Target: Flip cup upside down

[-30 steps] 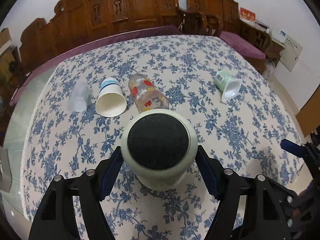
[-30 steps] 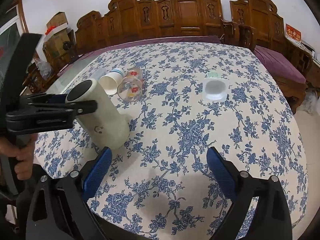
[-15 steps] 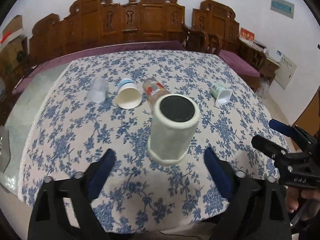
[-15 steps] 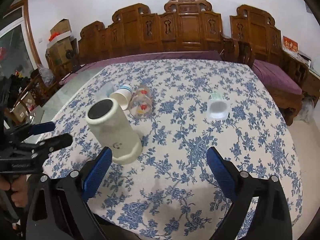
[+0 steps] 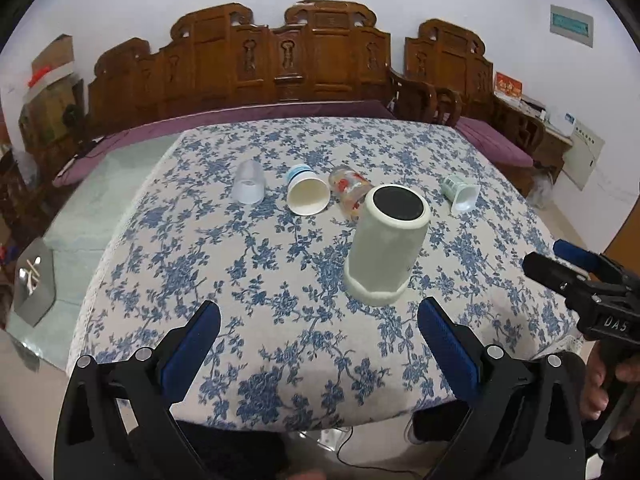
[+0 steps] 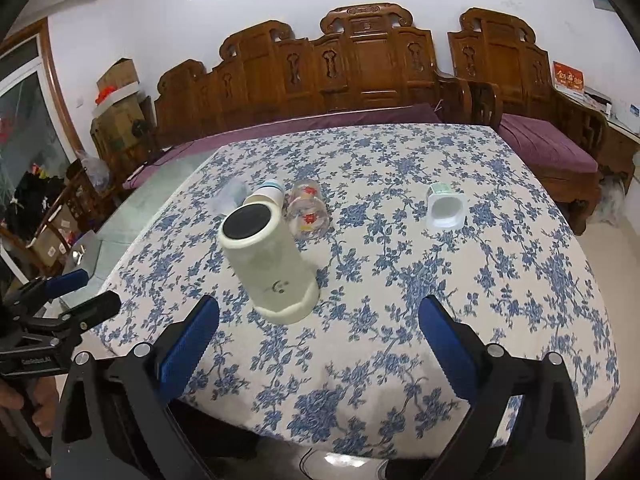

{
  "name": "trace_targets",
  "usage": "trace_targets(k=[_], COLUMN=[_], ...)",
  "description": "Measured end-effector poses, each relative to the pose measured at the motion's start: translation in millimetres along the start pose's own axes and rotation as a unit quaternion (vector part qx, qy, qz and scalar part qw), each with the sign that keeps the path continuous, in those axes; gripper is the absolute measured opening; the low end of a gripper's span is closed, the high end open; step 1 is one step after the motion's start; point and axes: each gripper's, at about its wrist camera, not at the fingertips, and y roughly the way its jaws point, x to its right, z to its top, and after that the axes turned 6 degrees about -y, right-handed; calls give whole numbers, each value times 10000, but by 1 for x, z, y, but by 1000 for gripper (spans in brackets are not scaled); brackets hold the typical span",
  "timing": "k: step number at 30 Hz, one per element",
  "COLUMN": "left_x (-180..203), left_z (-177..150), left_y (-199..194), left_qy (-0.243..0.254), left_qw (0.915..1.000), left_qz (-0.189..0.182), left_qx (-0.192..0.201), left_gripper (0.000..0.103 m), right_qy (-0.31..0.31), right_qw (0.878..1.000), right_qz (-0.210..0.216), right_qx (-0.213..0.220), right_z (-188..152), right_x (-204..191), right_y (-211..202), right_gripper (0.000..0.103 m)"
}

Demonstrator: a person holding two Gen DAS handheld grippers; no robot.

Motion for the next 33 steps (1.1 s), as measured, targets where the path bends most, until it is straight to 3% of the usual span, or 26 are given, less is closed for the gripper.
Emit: trace_targets(k=[7, 21, 33], left_x=[-7, -1, 3], left_z=[-15, -17, -20], left_y=[-30, -101, -123], left_qy=[-75, -67, -15], left_qw=[9995, 9926, 9866], left_qz=[38, 42, 152], left_qx=[312, 1209, 1623], left_gripper=[95, 95, 95], right_qy=[-64, -433, -446], right_qw=[9996, 9848, 9814], right_qz=[-30, -483, -520], right_qx=[262, 1614, 1795], right_z=[-13, -10, -9], right_x=[-18, -49, -52], right_y=[-28, -128, -144], right_gripper=[100, 100, 100])
